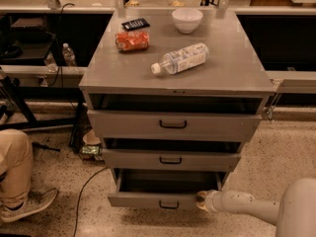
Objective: Open bottom drawer
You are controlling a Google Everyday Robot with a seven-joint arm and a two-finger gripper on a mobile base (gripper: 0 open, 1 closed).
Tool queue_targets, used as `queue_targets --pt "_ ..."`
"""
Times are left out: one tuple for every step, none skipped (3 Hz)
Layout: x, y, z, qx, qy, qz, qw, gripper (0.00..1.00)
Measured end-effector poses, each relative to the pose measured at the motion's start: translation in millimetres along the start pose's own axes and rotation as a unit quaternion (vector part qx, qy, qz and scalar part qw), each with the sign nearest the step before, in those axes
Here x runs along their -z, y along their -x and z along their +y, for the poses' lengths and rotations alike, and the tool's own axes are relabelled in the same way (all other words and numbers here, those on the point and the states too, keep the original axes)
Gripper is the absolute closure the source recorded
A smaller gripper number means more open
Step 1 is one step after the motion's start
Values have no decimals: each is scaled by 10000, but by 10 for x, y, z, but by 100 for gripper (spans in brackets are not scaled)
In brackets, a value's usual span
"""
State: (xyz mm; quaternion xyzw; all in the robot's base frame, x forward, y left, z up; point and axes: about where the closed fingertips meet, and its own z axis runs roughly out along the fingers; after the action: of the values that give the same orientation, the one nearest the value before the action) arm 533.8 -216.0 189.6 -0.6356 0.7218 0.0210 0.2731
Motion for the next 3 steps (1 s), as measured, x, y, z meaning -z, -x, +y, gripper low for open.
queue_targets --pt "39 13 293 -68 -1 -77 9999 100" --pt "39 19 319 -77 -2 -88 9999 100" --pt "40 19 320 -78 -2 -88 9999 100"
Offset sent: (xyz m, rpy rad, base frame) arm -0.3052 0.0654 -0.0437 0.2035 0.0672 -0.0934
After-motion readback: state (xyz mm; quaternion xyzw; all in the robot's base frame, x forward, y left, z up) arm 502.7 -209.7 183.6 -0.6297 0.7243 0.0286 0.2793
